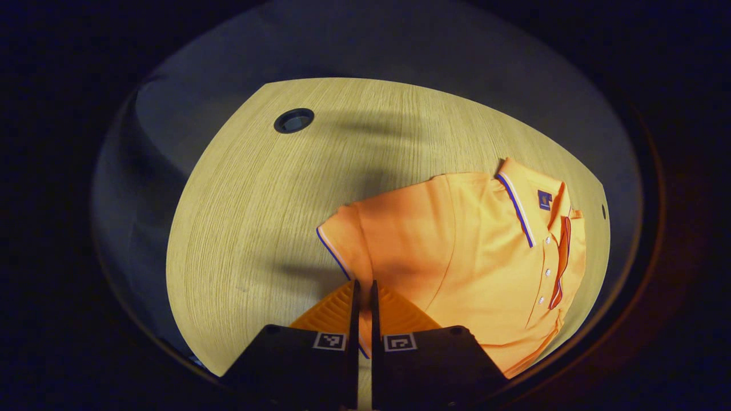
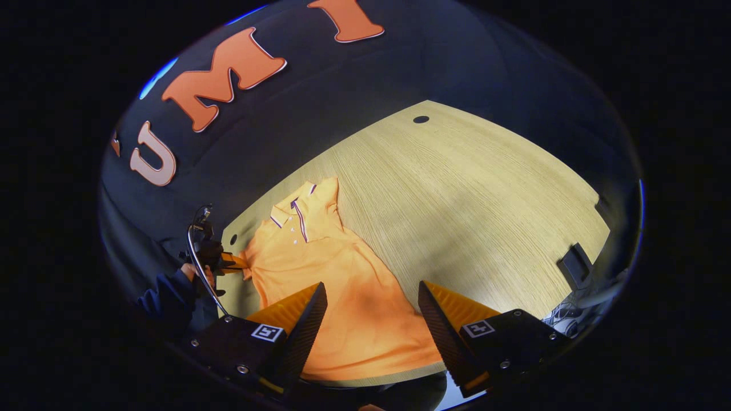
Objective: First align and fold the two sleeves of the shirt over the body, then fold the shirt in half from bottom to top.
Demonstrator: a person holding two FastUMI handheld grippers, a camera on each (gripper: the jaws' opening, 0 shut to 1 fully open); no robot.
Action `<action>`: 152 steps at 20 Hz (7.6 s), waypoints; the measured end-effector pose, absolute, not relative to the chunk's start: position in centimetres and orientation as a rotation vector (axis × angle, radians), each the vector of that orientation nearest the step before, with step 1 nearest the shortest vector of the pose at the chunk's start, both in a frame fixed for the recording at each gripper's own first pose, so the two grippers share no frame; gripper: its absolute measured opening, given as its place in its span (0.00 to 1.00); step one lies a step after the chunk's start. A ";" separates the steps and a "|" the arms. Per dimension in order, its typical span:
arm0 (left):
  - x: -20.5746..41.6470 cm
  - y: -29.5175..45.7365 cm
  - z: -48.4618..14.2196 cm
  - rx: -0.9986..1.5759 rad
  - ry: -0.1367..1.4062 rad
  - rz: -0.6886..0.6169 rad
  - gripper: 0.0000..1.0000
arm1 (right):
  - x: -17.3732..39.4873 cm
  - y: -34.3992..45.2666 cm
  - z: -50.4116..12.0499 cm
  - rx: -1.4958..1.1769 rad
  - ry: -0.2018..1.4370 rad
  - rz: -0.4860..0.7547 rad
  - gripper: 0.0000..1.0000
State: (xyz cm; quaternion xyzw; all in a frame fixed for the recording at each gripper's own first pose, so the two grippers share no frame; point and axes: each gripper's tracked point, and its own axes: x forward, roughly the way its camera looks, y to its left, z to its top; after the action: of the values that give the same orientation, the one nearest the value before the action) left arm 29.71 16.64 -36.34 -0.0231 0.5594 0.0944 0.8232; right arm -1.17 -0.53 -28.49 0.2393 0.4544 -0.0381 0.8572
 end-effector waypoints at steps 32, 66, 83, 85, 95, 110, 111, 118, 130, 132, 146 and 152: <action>29.0 -3.5 -31.3 0.021 1.091 -0.195 0.84 | -1.5 -2.0 -29.0 0.339 0.913 0.019 0.98; -1.1 6.1 -36.3 -0.018 1.223 0.035 0.99 | -11.4 -0.3 -40.3 0.036 1.277 0.289 0.98; -6.1 7.5 -39.3 0.003 1.283 0.062 0.97 | -12.8 0.0 -42.0 -0.157 1.312 0.256 0.71; -6.2 7.5 -39.1 0.013 1.272 0.048 0.98 | -12.7 -0.1 -41.9 -0.157 1.324 0.260 0.64; -6.3 8.2 -39.3 0.106 1.265 0.052 0.99 | -12.2 0.9 -42.0 -0.111 1.329 0.241 0.18; -6.0 6.5 -39.7 0.078 1.248 -0.016 0.08 | -12.0 1.5 -42.1 -0.083 1.349 0.232 0.17; -5.9 6.4 -39.7 0.085 1.248 -0.020 0.08 | -11.6 1.5 -41.9 -0.124 1.343 0.236 0.17; -5.4 5.4 -39.6 0.100 1.249 -0.103 0.01 | -11.9 2.1 -42.1 -0.120 1.361 0.257 0.07; -0.6 3.3 -35.1 -0.055 1.119 -0.119 0.01 | -7.9 6.4 -38.8 0.394 1.291 0.384 0.06; -0.4 3.1 -34.5 -0.052 1.106 -0.115 0.01 | -7.2 7.1 -37.7 0.481 1.274 0.419 0.06; 7.4 2.8 -27.0 -0.073 0.909 -0.052 0.01 | 1.5 6.7 -30.7 0.676 1.073 0.542 0.05; 12.5 2.3 -25.1 -0.036 0.856 -0.055 0.00 | 7.5 6.5 -28.7 0.624 1.016 0.532 0.04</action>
State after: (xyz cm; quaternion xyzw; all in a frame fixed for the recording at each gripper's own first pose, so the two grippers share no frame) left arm 12.46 2.31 -25.06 -0.0172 0.4149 -0.0265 0.9093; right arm 7.51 6.52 -28.72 0.2904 0.4728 0.2477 0.7942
